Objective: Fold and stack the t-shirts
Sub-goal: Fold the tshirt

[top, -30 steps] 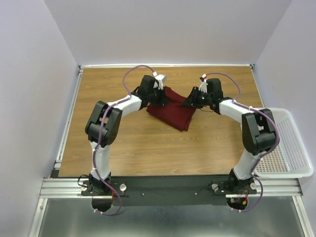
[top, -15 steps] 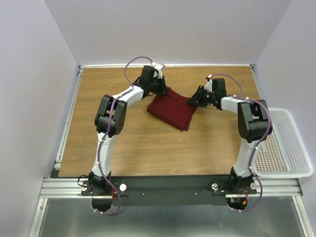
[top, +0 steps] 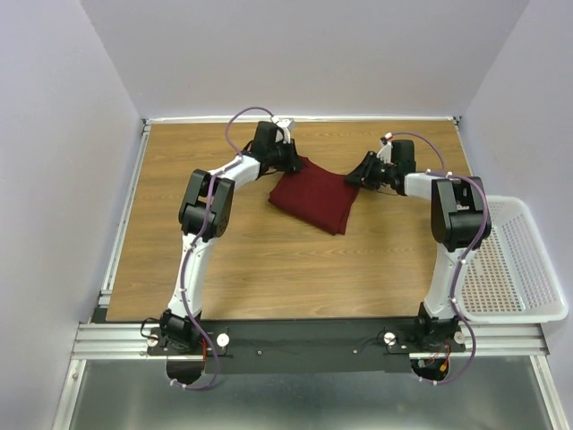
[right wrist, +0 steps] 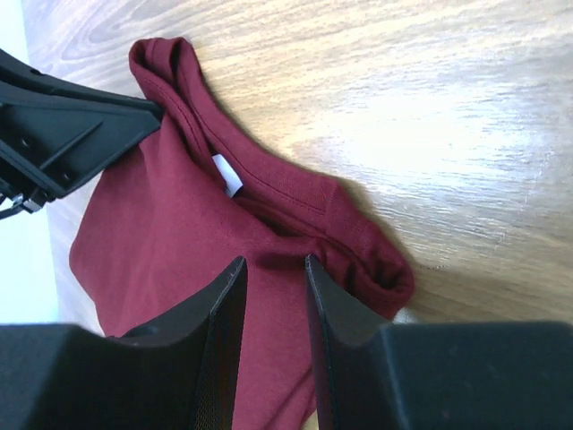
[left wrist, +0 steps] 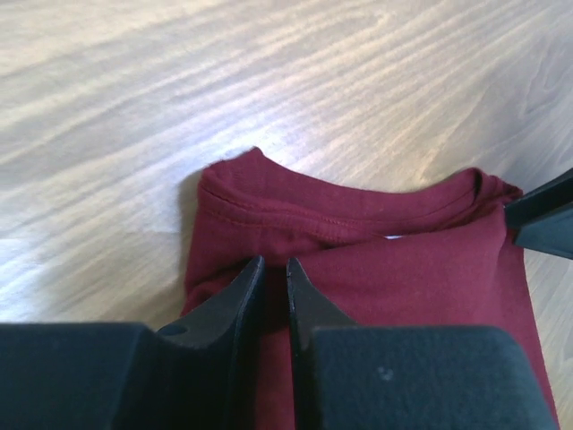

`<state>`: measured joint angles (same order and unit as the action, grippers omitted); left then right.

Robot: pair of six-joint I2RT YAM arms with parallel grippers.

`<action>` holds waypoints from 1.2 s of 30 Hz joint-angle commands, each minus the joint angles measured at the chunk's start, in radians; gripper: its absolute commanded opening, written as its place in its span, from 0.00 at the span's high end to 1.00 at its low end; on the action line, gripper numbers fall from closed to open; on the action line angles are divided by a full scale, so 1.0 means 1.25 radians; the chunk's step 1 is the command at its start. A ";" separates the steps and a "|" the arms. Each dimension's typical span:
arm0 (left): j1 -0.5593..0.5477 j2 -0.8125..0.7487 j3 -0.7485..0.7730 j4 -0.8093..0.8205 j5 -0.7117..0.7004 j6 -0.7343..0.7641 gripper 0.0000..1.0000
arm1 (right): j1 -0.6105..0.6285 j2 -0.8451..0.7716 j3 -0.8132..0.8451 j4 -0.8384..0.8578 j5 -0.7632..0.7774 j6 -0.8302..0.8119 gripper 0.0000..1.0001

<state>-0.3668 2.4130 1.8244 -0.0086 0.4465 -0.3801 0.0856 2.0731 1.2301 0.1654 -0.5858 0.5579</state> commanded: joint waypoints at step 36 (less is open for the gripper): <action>0.038 -0.384 -0.759 0.343 0.059 -0.279 0.79 | 0.047 -0.010 -0.405 0.486 -0.237 0.258 0.48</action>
<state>-0.3450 1.9606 0.9516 0.4084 0.5266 -0.6857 0.2207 2.0350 0.7624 0.7872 -0.9161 0.9367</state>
